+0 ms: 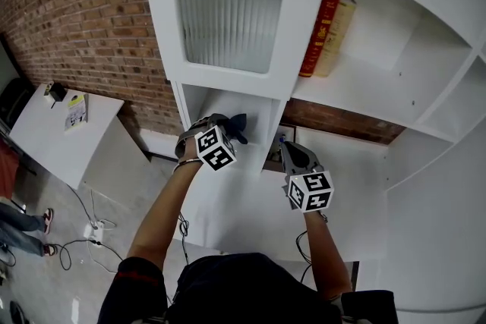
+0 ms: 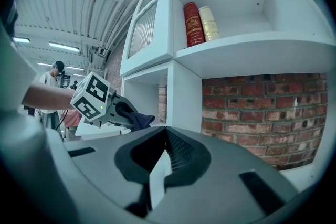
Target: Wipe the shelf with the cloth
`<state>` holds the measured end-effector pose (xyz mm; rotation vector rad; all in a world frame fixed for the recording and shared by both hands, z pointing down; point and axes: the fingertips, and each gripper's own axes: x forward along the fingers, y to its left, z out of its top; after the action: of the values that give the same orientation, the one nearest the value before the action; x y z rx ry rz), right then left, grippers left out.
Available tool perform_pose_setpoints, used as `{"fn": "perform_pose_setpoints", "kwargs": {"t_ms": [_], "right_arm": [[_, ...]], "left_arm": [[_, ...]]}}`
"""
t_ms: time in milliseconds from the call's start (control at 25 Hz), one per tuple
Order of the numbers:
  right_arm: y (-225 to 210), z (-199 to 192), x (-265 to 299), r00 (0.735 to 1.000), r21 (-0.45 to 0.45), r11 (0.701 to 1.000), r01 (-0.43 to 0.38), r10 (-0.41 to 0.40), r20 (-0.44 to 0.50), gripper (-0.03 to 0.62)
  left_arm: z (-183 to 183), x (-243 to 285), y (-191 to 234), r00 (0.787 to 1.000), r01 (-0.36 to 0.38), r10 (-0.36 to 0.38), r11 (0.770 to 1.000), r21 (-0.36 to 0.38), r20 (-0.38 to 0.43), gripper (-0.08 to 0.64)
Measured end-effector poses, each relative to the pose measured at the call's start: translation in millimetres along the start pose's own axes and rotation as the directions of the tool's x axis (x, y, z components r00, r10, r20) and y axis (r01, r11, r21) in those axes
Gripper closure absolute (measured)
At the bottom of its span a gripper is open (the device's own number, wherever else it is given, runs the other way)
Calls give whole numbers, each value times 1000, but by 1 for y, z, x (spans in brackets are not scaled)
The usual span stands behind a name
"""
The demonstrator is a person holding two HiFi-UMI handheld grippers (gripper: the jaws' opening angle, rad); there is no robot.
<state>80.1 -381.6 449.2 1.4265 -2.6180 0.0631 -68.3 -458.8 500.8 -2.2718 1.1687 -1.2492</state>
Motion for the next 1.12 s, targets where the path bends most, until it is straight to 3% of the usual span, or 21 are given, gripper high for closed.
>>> {"fn": "perform_pose_setpoints", "kwargs": {"t_ms": [240,480,760,920,1120], "right_arm": [[15,-3,-15,1000,-14,1000,14,-14,-12,578],[26,-2,-28,999,-25,999,35,-36,-26,578],[47,-3,-44,998,-31,998,52,-53,-32,578],[61,-5,-52,997,-36,997,64,-65,-34,578],[74,-5,-57,995,-46,995,94,-96,-41,578]], "left_arm": [[12,-28,-7,996,2,5,997,-76,91,495],[18,-63,-16,976,31,16,976,-215,215,495],[18,-104,-40,927,141,13,915,-379,375,495],[16,-130,-42,901,158,37,899,-407,432,495],[12,-160,-38,858,129,134,878,-461,496,495]]}}
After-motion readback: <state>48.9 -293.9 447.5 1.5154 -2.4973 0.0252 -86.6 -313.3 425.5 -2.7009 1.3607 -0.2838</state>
